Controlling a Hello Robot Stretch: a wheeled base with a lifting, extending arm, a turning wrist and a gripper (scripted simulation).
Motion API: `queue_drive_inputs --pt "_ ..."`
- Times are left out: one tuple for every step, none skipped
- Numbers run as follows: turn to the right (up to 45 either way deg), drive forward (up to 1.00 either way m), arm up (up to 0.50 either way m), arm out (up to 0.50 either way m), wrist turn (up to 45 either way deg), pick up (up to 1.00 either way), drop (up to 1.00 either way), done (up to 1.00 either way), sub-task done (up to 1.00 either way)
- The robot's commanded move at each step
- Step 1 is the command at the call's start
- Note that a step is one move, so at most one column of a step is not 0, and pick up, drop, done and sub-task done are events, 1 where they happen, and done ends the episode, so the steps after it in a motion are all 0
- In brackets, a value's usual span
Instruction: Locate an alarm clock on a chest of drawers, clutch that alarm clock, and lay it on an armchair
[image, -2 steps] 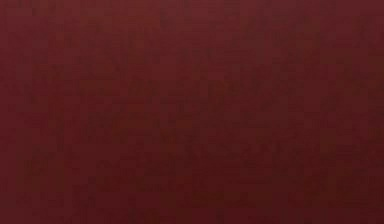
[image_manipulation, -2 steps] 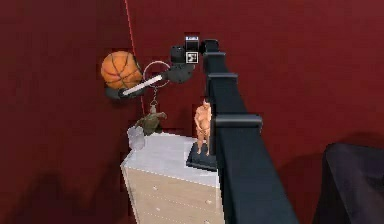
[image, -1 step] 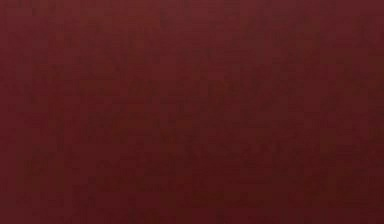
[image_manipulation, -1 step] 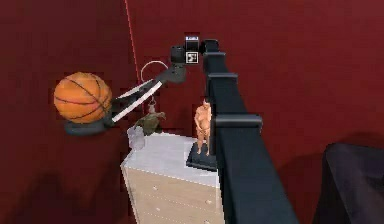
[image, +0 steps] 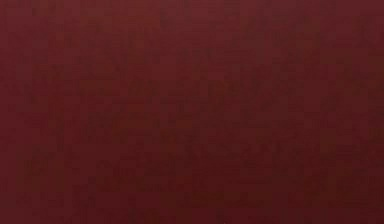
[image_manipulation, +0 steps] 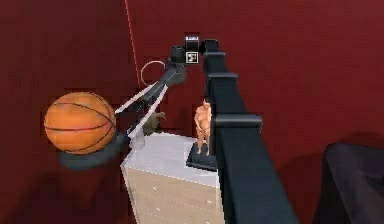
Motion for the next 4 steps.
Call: queue_drive_inputs --pt "0.0 0.00 0.00 -0.42 0.0 0.00 0.00 0.00 0.00" --pt "-45.0 0.00 0.00 0.00 0.0 0.00 0.00 0.00 0.00" --pt "-30.0 0.00 0.00 0.00 0.0 0.00 0.00 0.00 0.00" --pt "0.0 0.30 0.00 0.00 0.0 0.00 0.00 0.00 0.00"
